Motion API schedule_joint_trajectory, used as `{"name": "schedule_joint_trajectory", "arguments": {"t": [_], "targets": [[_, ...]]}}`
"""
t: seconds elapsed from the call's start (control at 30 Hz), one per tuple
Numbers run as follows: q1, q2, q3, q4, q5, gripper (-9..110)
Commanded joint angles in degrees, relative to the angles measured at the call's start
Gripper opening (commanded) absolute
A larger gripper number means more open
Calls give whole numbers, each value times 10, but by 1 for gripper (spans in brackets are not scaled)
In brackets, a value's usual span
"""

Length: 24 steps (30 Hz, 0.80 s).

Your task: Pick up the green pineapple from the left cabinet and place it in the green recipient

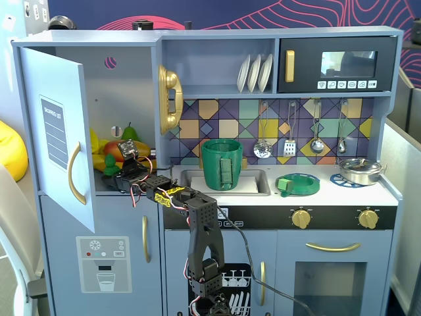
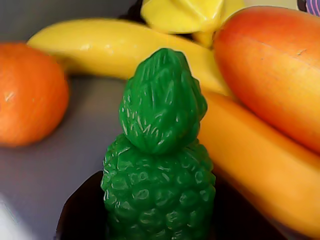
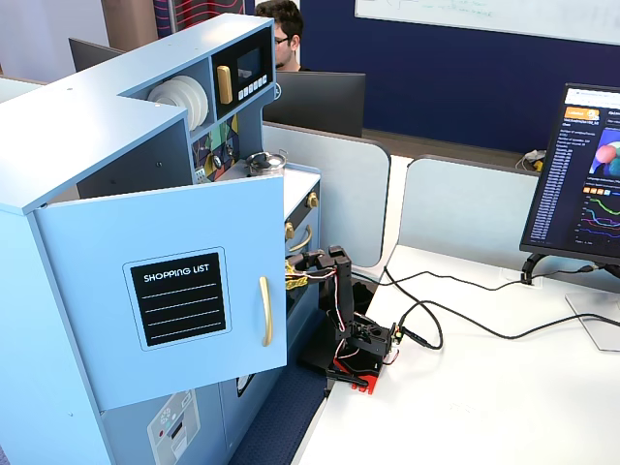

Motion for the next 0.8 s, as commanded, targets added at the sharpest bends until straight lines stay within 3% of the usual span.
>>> {"name": "schedule_joint_trajectory", "arguments": {"t": [0.0, 0.07, 0.33, 0.77], "targets": [[-18, 169, 85, 11, -108, 0], [-18, 248, 158, 18, -150, 0], [-4, 514, 311, 83, -149, 0], [122, 639, 316, 185, -167, 0]]}}
